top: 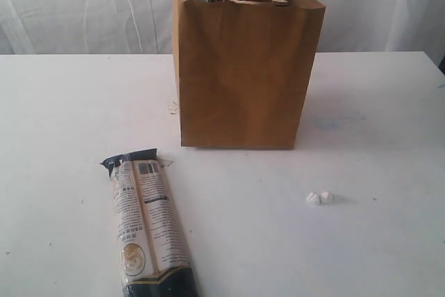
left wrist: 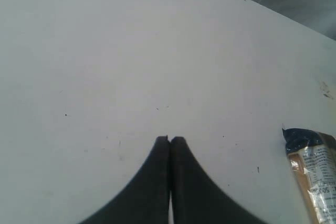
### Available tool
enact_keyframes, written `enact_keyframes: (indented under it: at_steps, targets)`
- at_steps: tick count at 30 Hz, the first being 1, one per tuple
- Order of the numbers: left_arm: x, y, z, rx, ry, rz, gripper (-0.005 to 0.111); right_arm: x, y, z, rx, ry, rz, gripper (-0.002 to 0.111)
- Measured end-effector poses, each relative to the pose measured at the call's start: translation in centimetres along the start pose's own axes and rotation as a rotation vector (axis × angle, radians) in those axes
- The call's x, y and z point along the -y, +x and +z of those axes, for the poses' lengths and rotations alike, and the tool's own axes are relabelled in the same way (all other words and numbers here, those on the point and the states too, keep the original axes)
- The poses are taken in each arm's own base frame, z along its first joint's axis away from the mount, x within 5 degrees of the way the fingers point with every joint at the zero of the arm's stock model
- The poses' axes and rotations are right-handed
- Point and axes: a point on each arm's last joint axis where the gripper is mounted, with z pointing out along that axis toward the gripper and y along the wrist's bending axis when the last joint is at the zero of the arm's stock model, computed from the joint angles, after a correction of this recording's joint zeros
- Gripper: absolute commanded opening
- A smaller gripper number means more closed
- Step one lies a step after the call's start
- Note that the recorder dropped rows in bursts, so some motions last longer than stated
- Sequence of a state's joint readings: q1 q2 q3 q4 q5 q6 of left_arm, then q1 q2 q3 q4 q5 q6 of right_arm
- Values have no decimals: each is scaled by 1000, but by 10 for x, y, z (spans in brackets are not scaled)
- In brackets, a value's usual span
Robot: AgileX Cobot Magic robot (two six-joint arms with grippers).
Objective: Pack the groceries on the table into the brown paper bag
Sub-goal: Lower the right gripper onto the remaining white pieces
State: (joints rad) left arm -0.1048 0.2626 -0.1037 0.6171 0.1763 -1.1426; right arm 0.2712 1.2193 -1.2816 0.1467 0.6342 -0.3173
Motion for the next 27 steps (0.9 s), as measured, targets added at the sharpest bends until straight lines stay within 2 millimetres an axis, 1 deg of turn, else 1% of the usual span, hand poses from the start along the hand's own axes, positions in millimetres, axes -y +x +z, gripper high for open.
enact_keyframes:
  at_steps: [2,5,10,13,19,22,27]
  targets:
    - [0,0,0,0,0,0,0,-1,18,-3,8,32,5,0]
    - [0,0,0,0,0,0,0,-4,48,-3,-27,57,12,0]
    - [0,0,0,0,0,0,0,-13,99,13,-180,36,55,0]
    - [0,0,0,0,0,0,0,-16,121,25,-261,24,67,0]
    - [0,0,0,0,0,0,0,-19,148,52,-416,-7,86,1]
    - [0,0,0,0,0,0,0,-25,158,68,-481,-54,108,9]
    - [0,0,0,0,0,0,0,-42,179,96,-597,-177,65,25]
